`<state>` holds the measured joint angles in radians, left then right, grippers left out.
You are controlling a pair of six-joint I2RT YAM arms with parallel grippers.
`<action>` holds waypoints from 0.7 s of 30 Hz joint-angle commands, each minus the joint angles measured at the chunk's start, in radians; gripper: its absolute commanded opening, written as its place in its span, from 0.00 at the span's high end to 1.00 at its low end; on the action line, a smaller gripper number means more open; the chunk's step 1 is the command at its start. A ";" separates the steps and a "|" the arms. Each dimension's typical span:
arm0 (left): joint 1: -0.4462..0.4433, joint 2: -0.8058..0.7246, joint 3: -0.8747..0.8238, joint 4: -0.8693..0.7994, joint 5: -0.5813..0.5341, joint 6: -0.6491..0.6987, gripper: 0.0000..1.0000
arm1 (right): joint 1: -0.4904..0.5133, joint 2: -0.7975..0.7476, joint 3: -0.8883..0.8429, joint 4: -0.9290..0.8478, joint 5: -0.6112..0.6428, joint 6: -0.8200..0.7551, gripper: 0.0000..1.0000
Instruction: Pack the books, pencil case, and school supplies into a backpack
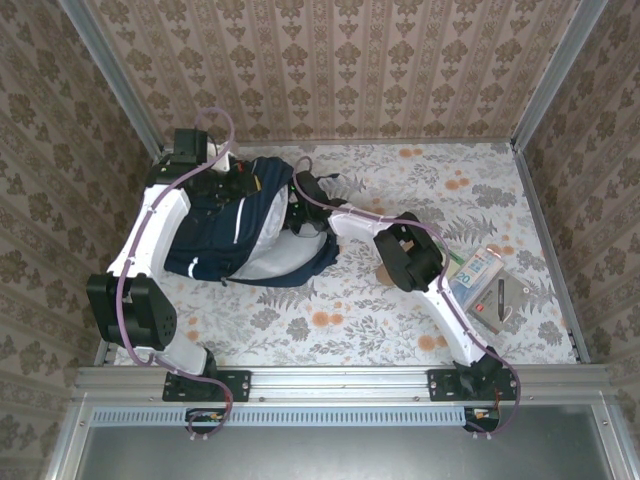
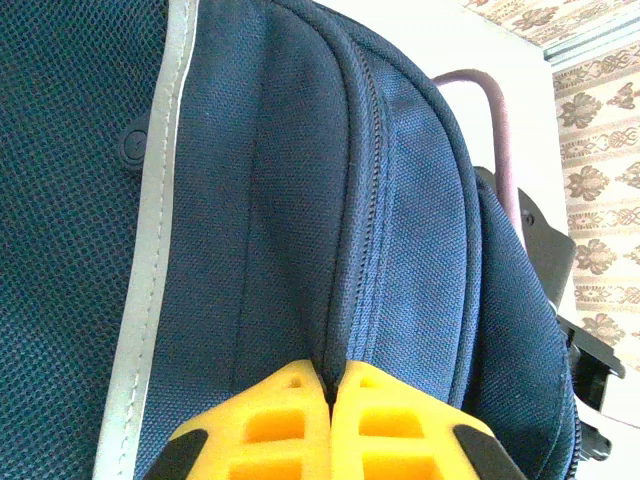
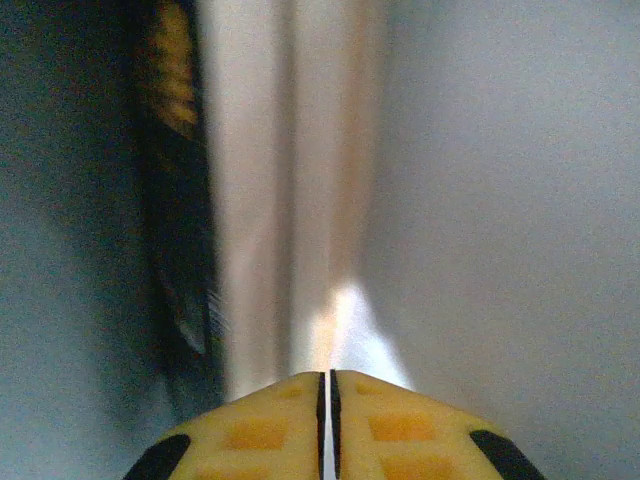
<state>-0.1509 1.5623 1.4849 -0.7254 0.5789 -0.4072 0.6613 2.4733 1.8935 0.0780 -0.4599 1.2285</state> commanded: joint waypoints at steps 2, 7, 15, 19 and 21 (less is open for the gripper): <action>-0.013 -0.014 0.003 0.010 0.016 0.033 1.00 | -0.041 -0.207 -0.194 -0.005 0.022 -0.099 0.83; -0.020 0.002 -0.030 0.020 -0.006 0.046 1.00 | -0.098 -0.416 -0.389 -0.081 0.071 -0.219 0.80; -0.070 0.068 -0.067 0.019 -0.054 0.085 1.00 | -0.222 -0.736 -0.693 -0.268 0.187 -0.368 0.68; -0.092 0.076 -0.067 0.026 -0.079 0.089 0.74 | -0.299 -0.873 -0.825 -0.383 0.279 -0.436 0.65; -0.103 0.073 -0.068 0.037 -0.086 0.085 0.71 | -0.334 -0.929 -0.874 -0.439 0.327 -0.472 0.64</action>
<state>-0.2474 1.6413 1.4220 -0.7044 0.5266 -0.3393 0.3645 1.6211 1.0843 -0.2043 -0.2466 0.8539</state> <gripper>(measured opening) 0.280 0.358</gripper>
